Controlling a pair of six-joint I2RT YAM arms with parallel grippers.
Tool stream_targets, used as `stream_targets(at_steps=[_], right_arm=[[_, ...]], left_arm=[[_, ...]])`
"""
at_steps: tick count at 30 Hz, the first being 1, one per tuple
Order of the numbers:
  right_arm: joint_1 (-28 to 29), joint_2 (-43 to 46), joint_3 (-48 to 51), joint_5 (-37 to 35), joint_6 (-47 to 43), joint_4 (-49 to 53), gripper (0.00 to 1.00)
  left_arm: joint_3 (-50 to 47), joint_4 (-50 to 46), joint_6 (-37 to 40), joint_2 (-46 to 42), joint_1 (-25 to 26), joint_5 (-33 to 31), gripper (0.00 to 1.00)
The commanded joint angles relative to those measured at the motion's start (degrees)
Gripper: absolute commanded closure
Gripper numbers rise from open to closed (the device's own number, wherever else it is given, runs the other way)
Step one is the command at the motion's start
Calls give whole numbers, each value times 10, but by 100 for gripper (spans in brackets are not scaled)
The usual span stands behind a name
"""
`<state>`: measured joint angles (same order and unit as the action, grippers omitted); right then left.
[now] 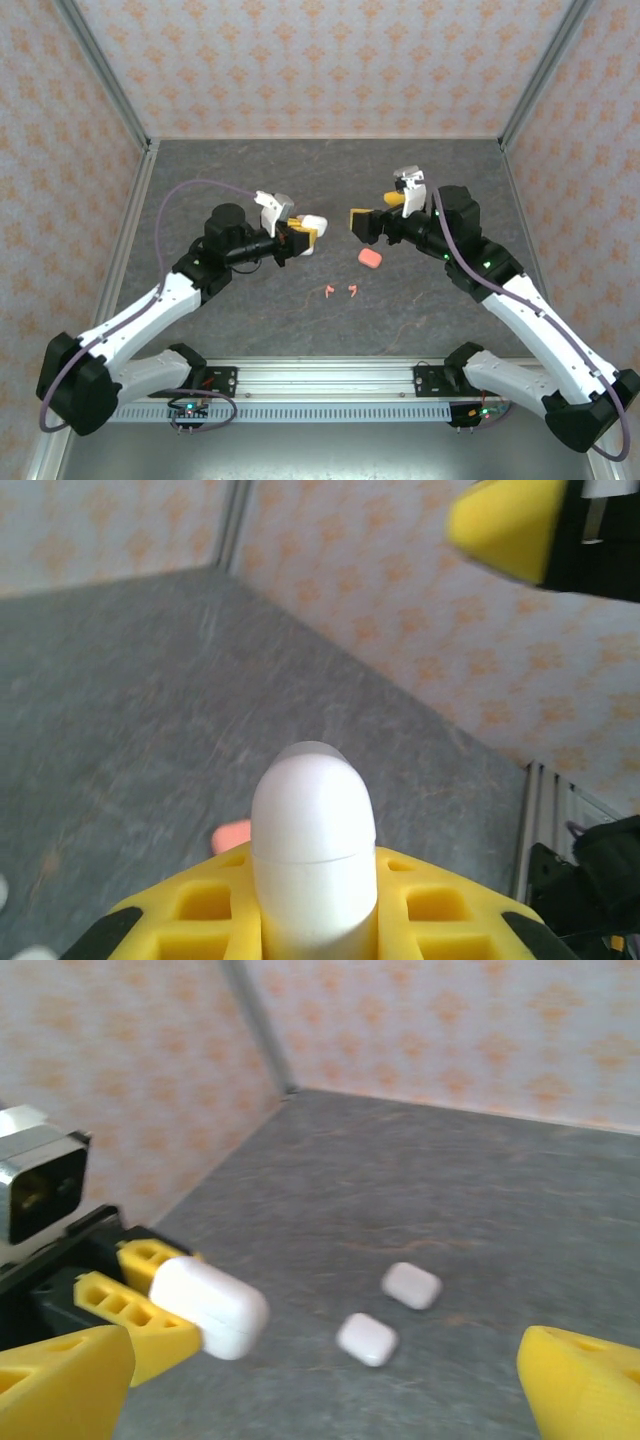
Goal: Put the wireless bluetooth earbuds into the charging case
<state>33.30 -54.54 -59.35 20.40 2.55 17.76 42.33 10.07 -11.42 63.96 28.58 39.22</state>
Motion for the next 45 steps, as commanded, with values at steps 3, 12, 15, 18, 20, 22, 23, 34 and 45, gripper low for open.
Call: stream_targets(at_steps=[3, 12, 15, 18, 20, 22, 23, 34, 45], right_arm=[[-12, -3, 38, -107, 21, -56, 1], [-22, -36, 65, -134, 73, -116, 1], [-25, -46, 68, -138, 81, -120, 1], [-26, -59, 67, -138, 79, -120, 1], [-27, -66, 67, -138, 79, -121, 1], [-26, -76, 66, -136, 78, -125, 1], [-26, -81, 65, -136, 79, -127, 1], [-27, -115, 57, -119, 76, -138, 1], [-27, -110, 58, -116, 63, -123, 1]], left_arm=[[-7, -35, -80, 93, -42, 14, 100], [-22, -73, -123, 177, -47, 0, 100], [-43, -77, -136, 175, -46, -18, 100], [-67, -76, -144, 174, -46, -37, 100], [-77, -61, -151, 177, -46, -36, 100], [-80, -46, -155, 184, -46, -30, 100], [-78, -44, -155, 187, -46, -29, 100], [-73, 4, -180, 250, -37, -29, 96], [-73, -10, -185, 274, -33, -70, 55]])
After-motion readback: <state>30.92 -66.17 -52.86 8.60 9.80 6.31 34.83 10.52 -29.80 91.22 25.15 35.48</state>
